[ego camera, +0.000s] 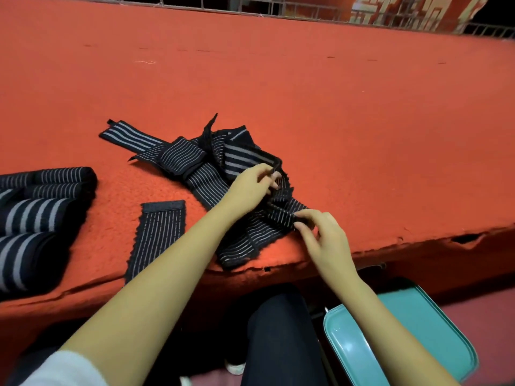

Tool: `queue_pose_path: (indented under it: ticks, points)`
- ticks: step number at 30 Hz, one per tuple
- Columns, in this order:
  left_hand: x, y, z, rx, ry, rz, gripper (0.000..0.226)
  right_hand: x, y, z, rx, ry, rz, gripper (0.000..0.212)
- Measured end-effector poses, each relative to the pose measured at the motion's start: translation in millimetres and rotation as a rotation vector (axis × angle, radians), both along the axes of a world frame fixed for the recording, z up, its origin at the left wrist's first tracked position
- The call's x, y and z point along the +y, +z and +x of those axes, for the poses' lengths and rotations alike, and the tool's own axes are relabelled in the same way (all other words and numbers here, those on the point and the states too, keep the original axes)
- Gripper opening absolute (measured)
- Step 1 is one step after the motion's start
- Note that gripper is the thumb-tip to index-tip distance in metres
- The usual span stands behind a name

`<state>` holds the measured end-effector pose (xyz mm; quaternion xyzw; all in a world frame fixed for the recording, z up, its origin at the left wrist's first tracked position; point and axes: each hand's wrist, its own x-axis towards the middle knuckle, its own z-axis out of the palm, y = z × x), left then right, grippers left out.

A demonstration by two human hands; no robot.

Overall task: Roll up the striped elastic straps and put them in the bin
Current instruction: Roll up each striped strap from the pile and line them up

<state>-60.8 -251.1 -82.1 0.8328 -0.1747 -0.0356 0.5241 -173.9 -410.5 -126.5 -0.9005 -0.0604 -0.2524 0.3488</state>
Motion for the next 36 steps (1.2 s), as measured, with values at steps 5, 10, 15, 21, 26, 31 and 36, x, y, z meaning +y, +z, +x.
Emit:
queue_pose_path:
  ticks: [5,10,15,21,26,31,36]
  points:
    - [42.4,11.0,-35.2,0.008,-0.271,-0.049,0.014,15.7,22.0,6.7,-0.047,0.045,0.231,0.017]
    - [54.4,35.8,-44.9,-0.078,-0.109,-0.177,0.014,47.1,68.1,11.3,-0.08,0.15,0.366,0.014]
    - [77.4,78.1,-58.2,-0.239,0.044,-0.17,0.011,68.2,104.4,18.1,0.181,0.293,0.583,0.014]
    - [114.5,102.5,-72.7,-0.181,0.039,-0.199,0.015,95.2,120.6,7.3,0.28,0.473,0.641,0.017]
    - [137.5,123.9,-93.6,-0.318,0.173,-0.172,0.016,120.0,148.1,-8.4,0.261,0.559,0.563,0.011]
    - [159.3,153.2,-127.4,-0.377,0.172,-0.148,0.012,139.3,174.9,-28.3,0.319,0.636,0.623,0.009]
    - [180.4,190.8,-169.7,-0.424,0.16,-0.16,0.007,158.1,205.0,-52.1,0.353,0.802,0.813,0.02]
